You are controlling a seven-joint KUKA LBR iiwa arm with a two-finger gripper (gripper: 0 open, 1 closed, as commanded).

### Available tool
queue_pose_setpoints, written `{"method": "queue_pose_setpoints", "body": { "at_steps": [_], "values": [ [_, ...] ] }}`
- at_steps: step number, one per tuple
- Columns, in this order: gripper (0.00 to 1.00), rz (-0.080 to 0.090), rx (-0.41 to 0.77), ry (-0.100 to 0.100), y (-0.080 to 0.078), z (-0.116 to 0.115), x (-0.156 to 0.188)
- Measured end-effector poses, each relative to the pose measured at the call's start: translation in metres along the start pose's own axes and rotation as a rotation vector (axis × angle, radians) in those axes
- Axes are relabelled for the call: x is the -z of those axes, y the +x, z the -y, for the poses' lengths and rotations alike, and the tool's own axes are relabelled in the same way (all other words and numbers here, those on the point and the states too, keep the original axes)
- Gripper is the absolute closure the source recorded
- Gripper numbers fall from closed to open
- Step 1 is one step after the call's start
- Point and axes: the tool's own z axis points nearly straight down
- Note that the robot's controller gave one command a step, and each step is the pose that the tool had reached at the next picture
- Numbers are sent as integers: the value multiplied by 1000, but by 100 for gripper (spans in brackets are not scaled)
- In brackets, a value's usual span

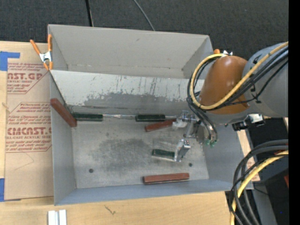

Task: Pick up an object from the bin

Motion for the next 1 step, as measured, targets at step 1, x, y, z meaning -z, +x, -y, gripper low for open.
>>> {"method": "queue_pose_setpoints", "body": {
  "at_steps": [1],
  "values": [
    [0, 10, -60, 0, 8, -2, -78]
  ]
}}
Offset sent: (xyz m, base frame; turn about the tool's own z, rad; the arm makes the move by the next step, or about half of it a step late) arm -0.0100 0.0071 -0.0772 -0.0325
